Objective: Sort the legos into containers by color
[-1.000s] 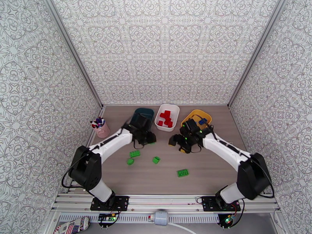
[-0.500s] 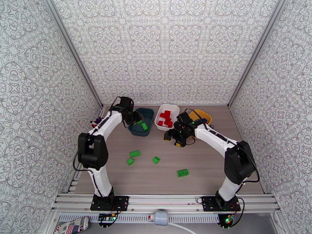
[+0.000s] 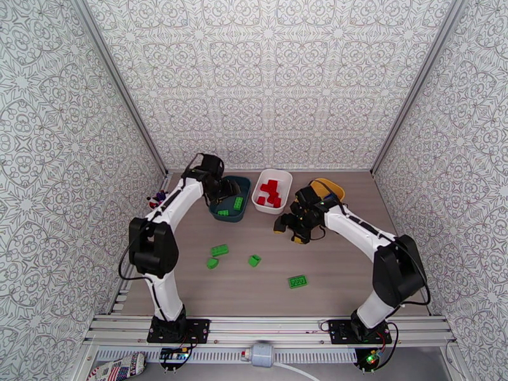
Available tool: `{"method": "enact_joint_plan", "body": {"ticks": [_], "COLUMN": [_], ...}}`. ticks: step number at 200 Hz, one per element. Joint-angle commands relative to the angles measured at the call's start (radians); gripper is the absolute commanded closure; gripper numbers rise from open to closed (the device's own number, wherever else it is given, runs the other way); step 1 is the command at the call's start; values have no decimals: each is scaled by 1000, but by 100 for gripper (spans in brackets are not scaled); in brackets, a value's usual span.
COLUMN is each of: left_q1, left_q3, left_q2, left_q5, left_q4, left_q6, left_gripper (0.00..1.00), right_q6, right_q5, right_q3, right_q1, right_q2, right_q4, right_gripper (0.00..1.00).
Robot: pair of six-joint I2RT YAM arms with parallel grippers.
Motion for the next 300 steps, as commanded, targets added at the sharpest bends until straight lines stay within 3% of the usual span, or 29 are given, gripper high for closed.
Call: {"method": "enact_joint_plan", "body": {"ticks": [1, 76, 170, 220, 300], "left_q1": [-63, -340, -729, -825, -887], "left_q3": [-73, -221, -226, -206, -171], "left_q2": [-91, -188, -7, 85, 179], "left_q5": [-52, -81, -36, -13, -14], "left_q4": [-14, 30, 79, 83, 93], "left_q6": [40, 73, 144, 220, 267], "left_gripper": [28, 27, 27, 26, 26], "right_q6": [-4, 61, 115, 150, 180], "right_q5": [32, 125, 203, 204, 181], "right_q3": [-41, -251, -523, -591, -645], "right_q1": [-9, -17, -129, -134, -134], "right_q2": [-56, -269, -638, -791, -957], "right_q4": [-19, -32, -230, -328, -471], "right_gripper": [16, 14, 8, 9, 15]}}
